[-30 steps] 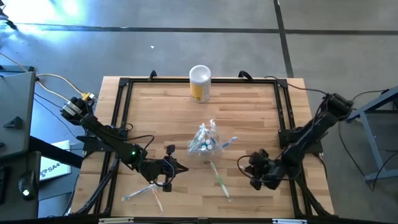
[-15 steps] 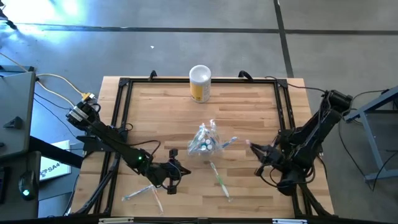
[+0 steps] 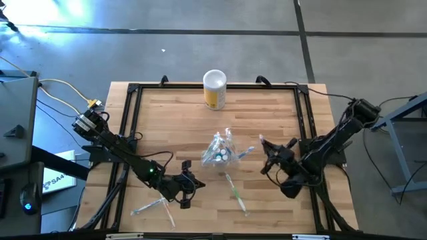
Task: Pick & Place toothbrushing station
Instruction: Put the purple toothbrush into the right part of the transparent organizer
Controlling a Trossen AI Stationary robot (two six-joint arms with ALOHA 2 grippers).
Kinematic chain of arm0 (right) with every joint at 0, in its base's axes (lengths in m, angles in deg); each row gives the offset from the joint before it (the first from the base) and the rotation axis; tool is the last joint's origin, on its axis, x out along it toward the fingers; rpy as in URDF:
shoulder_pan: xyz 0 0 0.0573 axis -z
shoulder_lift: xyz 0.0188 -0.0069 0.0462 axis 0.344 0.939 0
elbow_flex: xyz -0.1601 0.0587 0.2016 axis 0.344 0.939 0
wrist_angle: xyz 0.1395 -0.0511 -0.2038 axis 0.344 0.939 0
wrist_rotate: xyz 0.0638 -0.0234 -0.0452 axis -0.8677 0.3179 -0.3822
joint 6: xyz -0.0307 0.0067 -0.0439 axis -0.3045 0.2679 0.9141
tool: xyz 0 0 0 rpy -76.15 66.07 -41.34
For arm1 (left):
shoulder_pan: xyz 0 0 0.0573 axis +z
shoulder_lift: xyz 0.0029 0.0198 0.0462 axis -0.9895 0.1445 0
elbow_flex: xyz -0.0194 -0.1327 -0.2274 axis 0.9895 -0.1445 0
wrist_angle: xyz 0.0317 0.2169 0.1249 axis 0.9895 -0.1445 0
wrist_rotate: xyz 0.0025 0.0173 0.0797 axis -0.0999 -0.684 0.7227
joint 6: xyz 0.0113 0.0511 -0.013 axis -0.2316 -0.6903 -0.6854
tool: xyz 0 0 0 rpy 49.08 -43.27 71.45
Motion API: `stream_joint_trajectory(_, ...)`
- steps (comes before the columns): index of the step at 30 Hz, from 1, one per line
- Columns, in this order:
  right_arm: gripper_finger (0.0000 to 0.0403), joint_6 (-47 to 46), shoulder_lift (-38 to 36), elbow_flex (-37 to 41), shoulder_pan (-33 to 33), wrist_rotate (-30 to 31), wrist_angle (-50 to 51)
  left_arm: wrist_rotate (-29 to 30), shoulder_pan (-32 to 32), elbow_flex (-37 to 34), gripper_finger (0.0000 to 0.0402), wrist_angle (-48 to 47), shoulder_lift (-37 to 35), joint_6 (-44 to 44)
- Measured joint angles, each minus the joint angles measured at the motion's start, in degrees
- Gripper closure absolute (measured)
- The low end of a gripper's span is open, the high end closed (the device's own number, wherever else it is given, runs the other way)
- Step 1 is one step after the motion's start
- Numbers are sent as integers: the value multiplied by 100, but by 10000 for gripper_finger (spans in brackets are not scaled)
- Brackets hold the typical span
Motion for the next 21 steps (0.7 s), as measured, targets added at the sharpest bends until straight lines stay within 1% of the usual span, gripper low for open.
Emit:
stream_joint_trajectory(2, 398, 288, 79, 0, 144, 13, -332, 0, 2, 0, 394, 2, 0, -98)
stream_joint_trajectory(6, 398, 1247, 230, 0, 268, -65, -1162, 6, 2, 0, 394, 2, 0, -257)
stream_joint_trajectory(11, 398, 2916, 286, -1, 259, -567, -2489, 9, 2, 0, 394, -9, 0, -269)
stream_joint_trajectory(14, 398, 4014, 279, -4, 296, -1122, -3499, 9, 2, 0, 394, -48, 0, -273)
stream_joint_trajectory(16, 398, 4585, 280, -4, 378, -1702, -4114, 9, 2, 0, 394, -44, -4, -273)
stream_joint_trajectory(19, 398, 5164, 279, -9, 635, -2644, -4777, 9, 2, 0, 394, -45, -4, -272)
stream_joint_trajectory(21, 398, 5343, 279, -9, 820, -2902, -4943, 7, 2, 0, 394, -44, -4, -261)
